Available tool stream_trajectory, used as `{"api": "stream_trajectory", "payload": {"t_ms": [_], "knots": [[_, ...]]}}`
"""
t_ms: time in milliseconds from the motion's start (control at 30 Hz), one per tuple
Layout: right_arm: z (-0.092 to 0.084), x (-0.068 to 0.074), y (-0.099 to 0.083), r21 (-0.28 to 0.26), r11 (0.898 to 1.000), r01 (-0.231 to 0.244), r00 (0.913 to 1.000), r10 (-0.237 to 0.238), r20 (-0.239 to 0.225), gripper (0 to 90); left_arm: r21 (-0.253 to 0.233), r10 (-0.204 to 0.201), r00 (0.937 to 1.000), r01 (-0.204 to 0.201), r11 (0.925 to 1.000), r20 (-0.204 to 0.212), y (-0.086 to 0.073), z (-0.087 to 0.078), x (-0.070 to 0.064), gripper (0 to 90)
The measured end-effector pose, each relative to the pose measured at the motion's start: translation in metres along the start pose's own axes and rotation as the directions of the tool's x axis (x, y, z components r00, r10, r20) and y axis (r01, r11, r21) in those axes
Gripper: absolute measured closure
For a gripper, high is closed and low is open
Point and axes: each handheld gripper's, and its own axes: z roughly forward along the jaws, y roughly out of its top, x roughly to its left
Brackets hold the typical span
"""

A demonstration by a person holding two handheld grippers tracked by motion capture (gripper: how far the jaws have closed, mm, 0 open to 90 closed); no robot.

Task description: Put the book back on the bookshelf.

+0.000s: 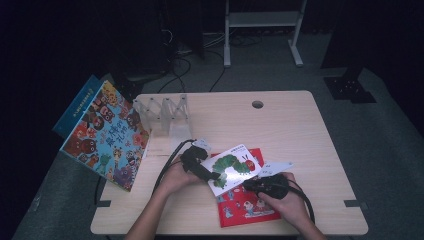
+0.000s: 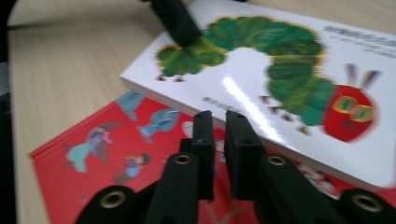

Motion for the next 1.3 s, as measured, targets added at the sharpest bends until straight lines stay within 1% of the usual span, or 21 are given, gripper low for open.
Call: {"api": "stream_trajectory", "payload": {"t_ms": [33,100,133,167,300,367,467,533,600,667,733,833,933,967,1000,1033,1067,1133,1233,1267,1300], "knots": [[0.002,0.003,0.001,0.006,1.0,0.003,0.9998,-0.003,-0.019,85.4,-0.005,-0.01,1.0,0.01,0.9999,0.002,0.0,0.001,0.0,0.0],[0.009,0.01,0.002,0.024,1.0,0.018,0.9986,-0.017,-0.051,88.6,-0.006,-0.009,0.9998,0.009,0.9999,0.018,-0.001,0.002,0.0,0.0],[0.014,0.013,0.003,0.036,0.999,0.023,0.9976,-0.02,-0.066,89.2,0.001,-0.012,0.9992,0.012,0.9999,0.038,0.0,0.003,0.0,0.0],[0.014,0.013,0.003,0.036,0.999,0.023,0.9976,-0.02,-0.066,89.2,0.001,-0.012,0.9992,0.012,0.9999,0.038,0.0,0.003,0.0,0.0],[0.027,0.022,0.006,0.061,0.997,0.047,0.9951,-0.042,-0.09,89.4,0.008,-0.012,0.9991,0.011,0.9999,0.041,0.0,0.003,0.0,0.0],[0.032,0.026,0.008,0.071,0.996,0.057,0.9943,-0.05,-0.094,89.5,0.007,-0.022,0.9988,0.021,0.9997,0.043,0.0,0.004,0.0,0.0],[0.034,0.027,0.008,0.072,0.996,0.055,0.9946,-0.048,-0.092,89.5,0.011,-0.035,0.9979,0.034,0.9993,0.054,0.0,0.004,0.001,0.0],[0.036,0.028,0.009,0.071,0.996,0.057,0.9951,-0.051,-0.085,89.6,0.014,-0.059,0.9957,0.058,0.9982,0.072,-0.001,0.005,0.003,0.0],[0.036,0.028,0.01,0.069,0.996,0.061,0.9952,-0.055,-0.081,89.6,0.014,-0.053,0.9957,0.052,0.9986,0.076,-0.001,0.005,0.003,0.0],[0.037,0.029,0.01,0.068,0.996,0.058,0.9957,-0.053,-0.076,89.6,0.025,-0.029,0.995,0.027,0.9993,0.096,0.0,0.006,0.001,0.0],[0.038,0.029,0.01,0.066,0.996,0.059,0.9958,-0.054,-0.074,89.6,0.028,-0.031,0.9953,0.029,0.9992,0.092,0.0,0.007,-0.001,0.0],[0.039,0.03,0.011,0.063,0.996,0.067,0.9963,-0.063,-0.058,89.7,0.03,-0.032,0.9953,0.029,0.9991,0.091,0.0,0.006,-0.001,0.0],[0.04,0.031,0.011,0.062,0.995,0.072,0.9965,-0.069,-0.047,89.7,0.043,-0.038,0.9958,0.034,0.9985,0.084,0.002,0.006,-0.001,0.0],[0.04,0.033,0.011,0.059,0.995,0.086,0.9958,-0.084,-0.035,89.7,0.047,-0.052,0.9956,0.049,0.9977,0.077,0.004,0.006,-0.002,2.1],[0.04,0.035,0.011,0.061,0.994,0.096,0.9952,-0.094,-0.026,89.8,0.049,-0.055,0.9956,0.051,0.9975,0.076,0.004,0.005,-0.001,2.8],[0.04,0.035,0.011,0.061,0.994,0.096,0.9952,-0.094,-0.026,89.8,0.049,-0.055,0.9956,0.051,0.9975,0.076,0.004,0.005,-0.001,3.6],[0.04,0.037,0.011,0.062,0.993,0.103,0.9947,-0.103,-0.011,89.8,0.052,-0.062,0.9957,0.058,0.997,0.069,0.005,0.005,-0.002,4.1],[0.04,0.038,0.011,0.061,0.993,0.103,0.9947,-0.103,-0.009,89.8,0.053,-0.061,0.996,0.057,0.9969,0.065,0.006,0.004,-0.002,4.3],[0.04,0.037,0.011,0.061,0.993,0.102,0.9948,-0.101,-0.012,89.8,0.042,-0.055,0.9971,0.053,0.9977,0.053,0.007,0.002,-0.004,6.0],[0.04,0.037,0.011,0.062,0.993,0.102,0.9948,-0.101,-0.013,89.8,0.033,-0.048,0.9976,0.046,0.9984,0.05,0.008,-0.002,-0.005,6.7],[0.04,0.037,0.011,0.061,0.993,0.1,0.995,-0.099,-0.016,89.8,0.025,-0.05,0.9974,0.049,0.9985,0.052,0.008,-0.003,-0.005,6.9]]}}
